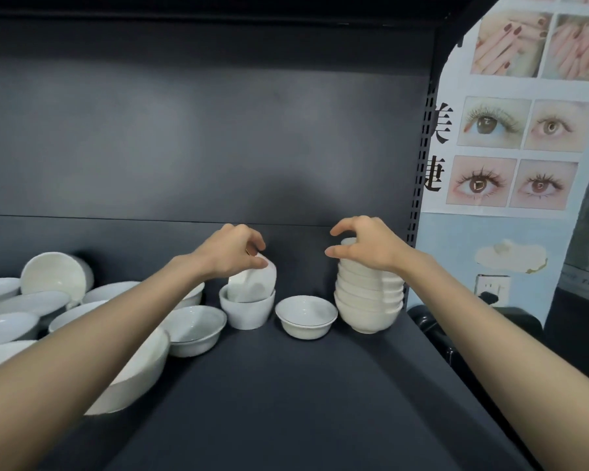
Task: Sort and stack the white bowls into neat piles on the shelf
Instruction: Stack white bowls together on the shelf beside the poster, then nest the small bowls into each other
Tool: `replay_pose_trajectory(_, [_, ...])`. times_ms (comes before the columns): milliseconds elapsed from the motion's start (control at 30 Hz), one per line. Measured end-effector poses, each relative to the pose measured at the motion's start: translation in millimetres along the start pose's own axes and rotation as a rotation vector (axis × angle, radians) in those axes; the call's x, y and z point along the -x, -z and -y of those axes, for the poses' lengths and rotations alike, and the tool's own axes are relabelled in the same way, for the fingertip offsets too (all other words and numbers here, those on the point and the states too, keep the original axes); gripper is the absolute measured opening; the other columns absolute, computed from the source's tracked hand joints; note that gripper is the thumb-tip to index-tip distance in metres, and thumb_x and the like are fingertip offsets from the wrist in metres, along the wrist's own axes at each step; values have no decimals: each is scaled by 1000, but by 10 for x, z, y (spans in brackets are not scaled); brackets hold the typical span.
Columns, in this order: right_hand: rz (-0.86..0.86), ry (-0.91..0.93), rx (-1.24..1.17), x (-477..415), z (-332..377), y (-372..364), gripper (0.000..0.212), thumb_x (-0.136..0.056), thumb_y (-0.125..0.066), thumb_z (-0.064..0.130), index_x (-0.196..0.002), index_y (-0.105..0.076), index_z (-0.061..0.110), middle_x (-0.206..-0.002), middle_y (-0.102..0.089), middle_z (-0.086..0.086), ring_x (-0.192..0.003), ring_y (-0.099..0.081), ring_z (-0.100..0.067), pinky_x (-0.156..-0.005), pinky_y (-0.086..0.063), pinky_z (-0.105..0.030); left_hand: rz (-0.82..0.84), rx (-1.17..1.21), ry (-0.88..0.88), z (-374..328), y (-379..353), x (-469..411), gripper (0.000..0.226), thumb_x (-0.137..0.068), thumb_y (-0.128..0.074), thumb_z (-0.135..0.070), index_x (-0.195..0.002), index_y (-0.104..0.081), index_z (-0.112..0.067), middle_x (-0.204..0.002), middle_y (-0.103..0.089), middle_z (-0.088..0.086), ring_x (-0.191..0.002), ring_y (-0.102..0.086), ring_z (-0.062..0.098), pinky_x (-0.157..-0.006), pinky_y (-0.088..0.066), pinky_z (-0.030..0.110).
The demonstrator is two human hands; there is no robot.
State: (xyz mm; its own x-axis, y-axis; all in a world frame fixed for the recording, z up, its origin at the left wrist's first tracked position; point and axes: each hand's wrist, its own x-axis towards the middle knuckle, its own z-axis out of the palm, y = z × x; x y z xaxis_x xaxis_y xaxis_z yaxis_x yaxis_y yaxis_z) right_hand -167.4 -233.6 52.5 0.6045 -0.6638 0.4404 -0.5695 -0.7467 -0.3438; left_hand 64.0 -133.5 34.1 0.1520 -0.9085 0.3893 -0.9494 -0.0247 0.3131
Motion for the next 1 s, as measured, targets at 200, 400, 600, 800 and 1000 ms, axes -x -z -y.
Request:
replay_pose_trajectory(200, [-22, -73, 1, 24, 317, -351, 46, -84, -71, 33, -125, -61, 13, -132, -58, -6, -127, -47, -22, -92, -34, -23, 26, 23, -13, 438, 58, 158, 30, -79, -74, -32, -104, -68, -16, -93, -69, -2, -97, -62, 20, -92, -49, 38])
replay_pose_trajectory(400, [5, -144, -10, 255, 397, -644, 45, -84, -71, 29, -124, -61, 10, -128, -61, -5, -120, -52, -19, -88, -36, -20, 135, 24, -36, 585, -68, 314, 40, -79, -73, -36, -112, -66, -16, -100, -67, -2, -100, -62, 20, -93, -49, 40])
replay_pose_trajectory(600, [94, -205, -18, 422, 326, -924, 43, -85, -71, 28, -121, -62, 9, -127, -61, -6, -113, -54, -19, -85, -36, -21, 327, -90, 4, 630, -176, 489, 44, -75, -73, -48, -106, -66, -17, -106, -64, 2, -103, -57, 23, -92, -48, 38])
replay_pose_trajectory(800, [181, -237, -53, 540, 164, -1116, 48, -88, -68, 30, -129, -57, 8, -136, -55, -4, -128, -48, -19, -101, -34, -24, 451, -204, 86, 549, -237, 601, 39, -76, -73, -45, -94, -60, -13, -97, -54, 2, -93, -56, 25, -82, -50, 35])
replay_pose_trajectory(1000, [211, -197, -102, 635, 12, -1170, 37, -86, -70, 25, -119, -66, 8, -122, -66, -4, -113, -59, -19, -100, -43, -28, 444, -259, 142, 403, -288, 696, 27, -80, -73, -30, -75, -54, -12, -74, -46, 0, -81, -51, 25, -70, -44, 31])
